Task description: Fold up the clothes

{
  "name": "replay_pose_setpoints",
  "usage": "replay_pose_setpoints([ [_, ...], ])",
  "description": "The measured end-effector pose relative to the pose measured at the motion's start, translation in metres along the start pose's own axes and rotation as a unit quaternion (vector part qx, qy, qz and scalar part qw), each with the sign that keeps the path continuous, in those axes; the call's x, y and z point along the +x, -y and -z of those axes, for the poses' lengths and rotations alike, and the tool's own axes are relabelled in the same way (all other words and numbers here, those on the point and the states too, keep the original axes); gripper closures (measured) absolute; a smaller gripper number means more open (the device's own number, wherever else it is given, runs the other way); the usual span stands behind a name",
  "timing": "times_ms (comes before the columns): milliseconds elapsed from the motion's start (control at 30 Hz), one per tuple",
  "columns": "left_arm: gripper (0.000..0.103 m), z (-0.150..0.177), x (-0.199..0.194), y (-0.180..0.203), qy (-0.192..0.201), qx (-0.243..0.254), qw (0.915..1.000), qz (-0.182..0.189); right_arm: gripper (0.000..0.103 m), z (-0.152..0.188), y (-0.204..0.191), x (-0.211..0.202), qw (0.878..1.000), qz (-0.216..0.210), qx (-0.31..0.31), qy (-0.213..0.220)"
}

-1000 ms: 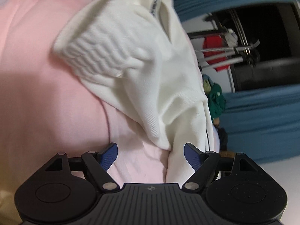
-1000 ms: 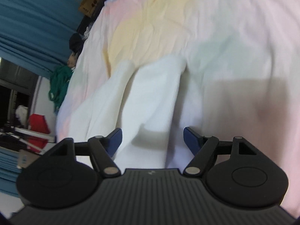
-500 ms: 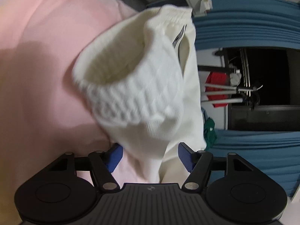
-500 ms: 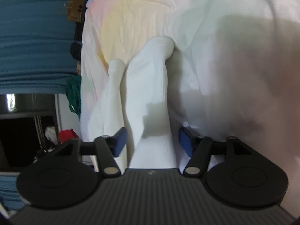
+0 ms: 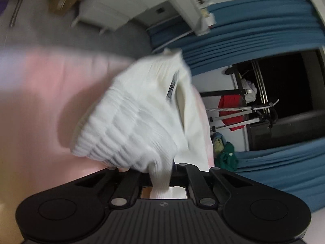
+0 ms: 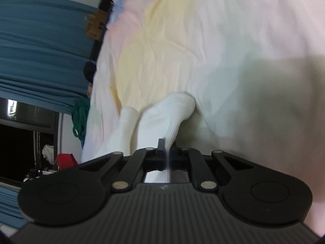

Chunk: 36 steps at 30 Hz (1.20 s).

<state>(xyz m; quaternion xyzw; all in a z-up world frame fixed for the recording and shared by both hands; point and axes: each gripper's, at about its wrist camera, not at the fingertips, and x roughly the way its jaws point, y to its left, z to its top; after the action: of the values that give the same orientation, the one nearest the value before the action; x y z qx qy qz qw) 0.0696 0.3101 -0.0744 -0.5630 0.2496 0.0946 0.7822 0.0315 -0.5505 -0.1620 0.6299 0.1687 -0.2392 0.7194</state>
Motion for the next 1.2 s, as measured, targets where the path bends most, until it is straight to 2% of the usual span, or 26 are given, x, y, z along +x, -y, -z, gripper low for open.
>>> replay_pose_setpoints([
  [100,0.099,-0.034,-0.03,0.02,0.005,0.039,0.9992,-0.013,0.097,-0.001,-0.007,-0.007,1.0,-0.013,-0.019,0.02],
  [167,0.099,-0.052,-0.044,0.028,-0.006,0.051,0.9985,-0.022,0.097,0.0,-0.015,-0.011,0.999,-0.018,-0.032,0.036],
  [300,0.099,-0.068,-0.06,0.03,-0.021,0.083,0.995,-0.052,0.098,0.002,-0.024,-0.032,0.996,-0.008,-0.04,0.083],
  [400,0.099,-0.066,-0.062,0.005,-0.025,0.096,0.9918,-0.08,0.098,0.002,-0.021,-0.043,0.992,0.045,-0.049,0.108],
  [500,0.099,-0.06,-0.051,-0.027,-0.041,0.087,0.9892,-0.111,0.098,0.003,-0.007,-0.034,0.99,0.102,-0.033,0.087],
  [600,0.098,-0.053,-0.044,-0.051,-0.047,0.089,0.9869,-0.126,0.097,0.004,-0.004,-0.025,0.989,0.123,-0.031,0.079],
  [667,0.094,-0.048,-0.049,-0.053,-0.045,0.109,0.985,-0.126,0.092,0.005,-0.015,-0.025,0.982,0.147,-0.069,0.095],
  [700,0.088,-0.045,-0.053,-0.052,-0.043,0.125,0.983,-0.127,0.088,0.006,-0.02,-0.027,0.976,0.166,-0.088,0.11],
  [767,0.081,-0.038,-0.065,-0.045,-0.035,0.162,0.9768,-0.136,0.068,0.009,-0.022,-0.03,0.965,0.196,-0.112,0.134],
  [800,0.073,-0.035,-0.072,-0.041,-0.029,0.181,0.9728,-0.142,0.064,0.01,-0.023,-0.032,0.961,0.203,-0.118,0.143],
  [833,0.063,-0.031,-0.079,-0.037,-0.023,0.2,0.9683,-0.147,0.059,0.009,-0.024,-0.034,0.959,0.204,-0.124,0.153],
  [867,0.059,-0.028,-0.087,-0.032,-0.017,0.22,0.9633,-0.153,0.057,0.01,-0.028,-0.037,0.957,0.202,-0.13,0.163],
  [900,0.05,-0.023,-0.095,-0.027,-0.005,0.241,0.9564,-0.164,0.057,0.01,-0.032,-0.039,0.955,0.199,-0.138,0.172],
  [933,0.044,-0.016,-0.104,-0.02,0.018,0.268,0.9452,-0.186,0.057,0.013,-0.038,-0.043,0.952,0.193,-0.15,0.184],
  [1000,0.042,-0.004,-0.118,-0.006,0.049,0.306,0.9305,-0.194,0.056,0.019,-0.054,-0.051,0.946,0.178,-0.177,0.206],
  [1033,0.042,0.002,-0.123,0.001,0.057,0.318,0.9269,-0.191,0.056,0.025,-0.062,-0.055,0.943,0.164,-0.191,0.216],
  [1067,0.042,0.008,-0.127,0.009,0.064,0.33,0.9231,-0.187,0.049,0.029,-0.069,-0.058,0.943,0.148,-0.202,0.22],
  [1133,0.042,0.026,-0.12,0.03,0.063,0.351,0.919,-0.169,0.037,0.039,-0.082,-0.062,0.947,0.105,-0.219,0.211],
  [1200,0.04,0.049,-0.103,0.053,0.052,0.371,0.9162,-0.143,0.033,0.046,-0.092,-0.062,0.954,0.062,-0.228,0.184],
])
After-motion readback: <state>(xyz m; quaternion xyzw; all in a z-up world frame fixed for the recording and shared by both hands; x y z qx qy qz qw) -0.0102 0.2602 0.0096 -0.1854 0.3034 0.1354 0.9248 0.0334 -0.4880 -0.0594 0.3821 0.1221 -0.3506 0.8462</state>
